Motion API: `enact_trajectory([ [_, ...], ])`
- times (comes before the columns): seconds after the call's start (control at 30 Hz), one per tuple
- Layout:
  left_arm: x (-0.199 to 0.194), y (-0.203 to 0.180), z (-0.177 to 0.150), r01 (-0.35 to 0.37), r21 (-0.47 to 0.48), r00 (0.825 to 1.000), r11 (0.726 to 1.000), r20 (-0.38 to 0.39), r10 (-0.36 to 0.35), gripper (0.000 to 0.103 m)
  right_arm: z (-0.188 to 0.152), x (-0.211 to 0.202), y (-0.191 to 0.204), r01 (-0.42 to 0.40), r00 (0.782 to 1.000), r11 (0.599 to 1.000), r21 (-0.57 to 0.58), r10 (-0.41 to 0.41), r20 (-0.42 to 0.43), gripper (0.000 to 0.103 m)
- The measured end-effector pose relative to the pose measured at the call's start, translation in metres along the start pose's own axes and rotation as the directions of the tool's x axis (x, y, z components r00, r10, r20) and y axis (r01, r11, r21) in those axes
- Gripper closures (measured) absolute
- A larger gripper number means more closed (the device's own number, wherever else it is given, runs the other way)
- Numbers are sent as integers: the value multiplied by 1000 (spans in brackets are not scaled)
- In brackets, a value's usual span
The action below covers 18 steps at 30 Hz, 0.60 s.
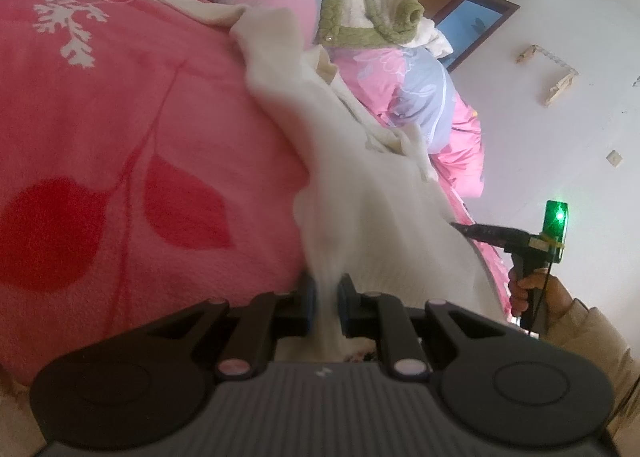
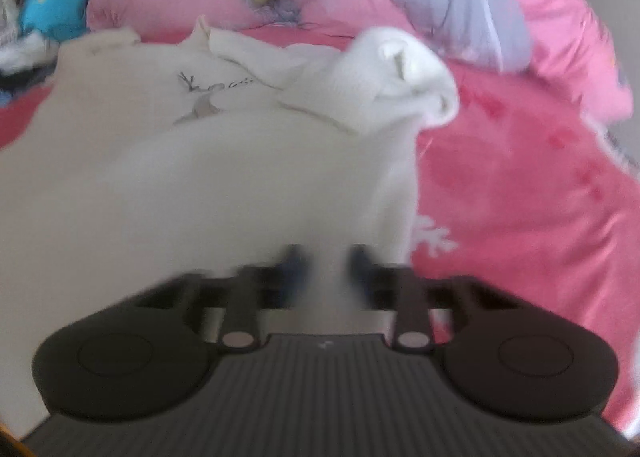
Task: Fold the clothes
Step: 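Grasp the sweater sleeve with the right gripper and lift it while the left gripper holds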
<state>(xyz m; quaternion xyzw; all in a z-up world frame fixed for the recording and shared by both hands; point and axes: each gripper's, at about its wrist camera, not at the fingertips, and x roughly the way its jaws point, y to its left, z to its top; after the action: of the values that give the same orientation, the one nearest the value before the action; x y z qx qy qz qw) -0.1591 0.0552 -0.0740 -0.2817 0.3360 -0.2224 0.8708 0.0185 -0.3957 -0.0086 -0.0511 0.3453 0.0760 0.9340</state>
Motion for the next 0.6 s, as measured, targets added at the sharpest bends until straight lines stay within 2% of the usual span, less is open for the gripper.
enact_trajectory([
  [0.2, 0, 7, 1, 33, -20, 999, 999, -9, -33, 88, 8, -20, -20, 30, 992, 993, 116, -44, 118, 100],
  [0.27, 1, 7, 1, 34, -18, 999, 999, -8, -35, 88, 7, -17, -36, 12, 991, 979, 205, -39, 128, 100],
  [0.43, 2, 8, 2, 42, -21, 999, 999, -10, -42, 88, 1, 9, -57, 19, 992, 961, 278, -53, 114, 99],
  [0.53, 3, 9, 2, 43, -23, 999, 999, -10, -44, 88, -4, 19, -66, -25, 996, 944, 330, -5, 89, 98],
  [0.57, 3, 9, 2, 43, -24, 999, 999, -9, -44, 88, -5, 19, -71, -46, 996, 933, 358, 14, 90, 94],
  [0.6, 3, 9, 2, 43, -23, 999, 999, -9, -43, 88, -7, 15, -79, -77, 995, 908, 412, 41, 94, 84],
])
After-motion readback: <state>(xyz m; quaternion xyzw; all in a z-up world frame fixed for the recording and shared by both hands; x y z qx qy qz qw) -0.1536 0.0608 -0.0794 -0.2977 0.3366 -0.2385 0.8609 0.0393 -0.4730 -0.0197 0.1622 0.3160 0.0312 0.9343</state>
